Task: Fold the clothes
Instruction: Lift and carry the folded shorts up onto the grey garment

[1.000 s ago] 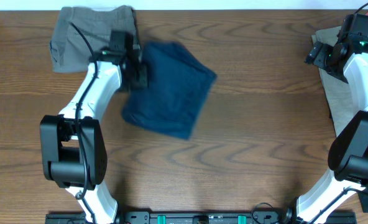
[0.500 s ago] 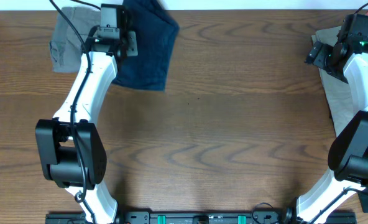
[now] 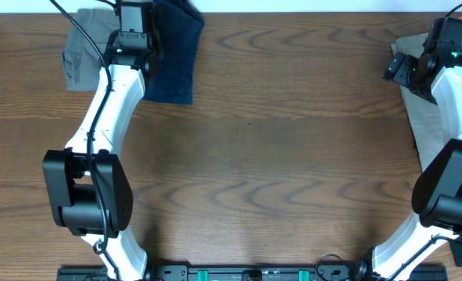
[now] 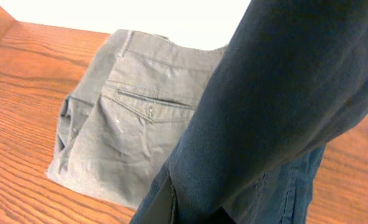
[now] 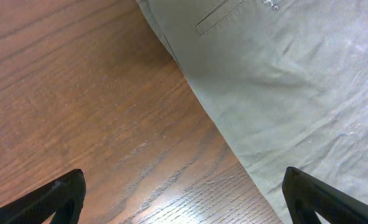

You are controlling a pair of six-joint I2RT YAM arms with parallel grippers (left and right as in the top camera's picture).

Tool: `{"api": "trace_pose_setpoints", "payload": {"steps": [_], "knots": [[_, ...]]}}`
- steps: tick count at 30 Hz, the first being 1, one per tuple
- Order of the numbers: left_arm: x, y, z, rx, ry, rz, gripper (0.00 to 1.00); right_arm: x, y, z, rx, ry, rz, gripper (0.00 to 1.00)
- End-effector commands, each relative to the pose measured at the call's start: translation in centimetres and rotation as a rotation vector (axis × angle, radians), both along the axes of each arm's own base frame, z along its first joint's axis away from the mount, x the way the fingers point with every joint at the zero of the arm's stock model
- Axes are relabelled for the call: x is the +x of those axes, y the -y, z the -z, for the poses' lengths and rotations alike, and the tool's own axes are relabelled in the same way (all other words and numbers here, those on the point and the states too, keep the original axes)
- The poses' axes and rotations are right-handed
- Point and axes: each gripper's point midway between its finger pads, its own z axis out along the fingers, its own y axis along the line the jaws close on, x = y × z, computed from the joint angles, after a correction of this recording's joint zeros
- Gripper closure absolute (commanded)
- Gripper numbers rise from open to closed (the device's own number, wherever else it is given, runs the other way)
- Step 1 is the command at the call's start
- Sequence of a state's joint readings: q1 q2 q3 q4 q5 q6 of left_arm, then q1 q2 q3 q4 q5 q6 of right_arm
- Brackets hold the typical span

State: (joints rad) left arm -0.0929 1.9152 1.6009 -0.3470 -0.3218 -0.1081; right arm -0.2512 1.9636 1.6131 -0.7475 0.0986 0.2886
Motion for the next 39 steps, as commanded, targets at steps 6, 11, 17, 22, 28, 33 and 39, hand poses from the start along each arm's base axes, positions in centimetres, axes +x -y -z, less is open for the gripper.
{"api": "trace_pose_setpoints", "payload": {"steps": [6, 11, 17, 22, 28, 33, 39], "knots": [[0.2, -1.7, -6.2, 0.019, 0.165, -0.097, 0.94, 0.1, 0.3, -0.2, -0.005, 0.004, 0.008, 0.01], [-0.2, -3.4, -6.9, 0.038, 0.211, -0.213, 0.94, 0.1, 0.3, -0.2, -0.005, 0.004, 0.008, 0.01], [0.0, -4.5, -6.8, 0.038, 0.217, -0.233, 0.94, 0.1, 0.3, -0.2, -0.005, 0.004, 0.008, 0.01], [0.2, -5.6, -5.5, 0.044, 0.195, -0.253, 0.94, 0.1, 0.3, -0.2, -0.005, 0.004, 0.008, 0.01], [1.0, -7.4, -5.6, 0.041, 0.238, -0.288, 0.94, 0.1, 0.3, -0.2, -0.005, 0.004, 0.008, 0.01], [1.4, -8.6, -4.0, 0.039, 0.216, -0.303, 0.94, 0.1, 0.3, -0.2, -0.005, 0.004, 0.008, 0.01], [2.1, -9.4, -0.3, 0.049, 0.155, -0.315, 0.94, 0.1, 0.3, -0.2, -0.005, 0.004, 0.008, 0.01]]}}
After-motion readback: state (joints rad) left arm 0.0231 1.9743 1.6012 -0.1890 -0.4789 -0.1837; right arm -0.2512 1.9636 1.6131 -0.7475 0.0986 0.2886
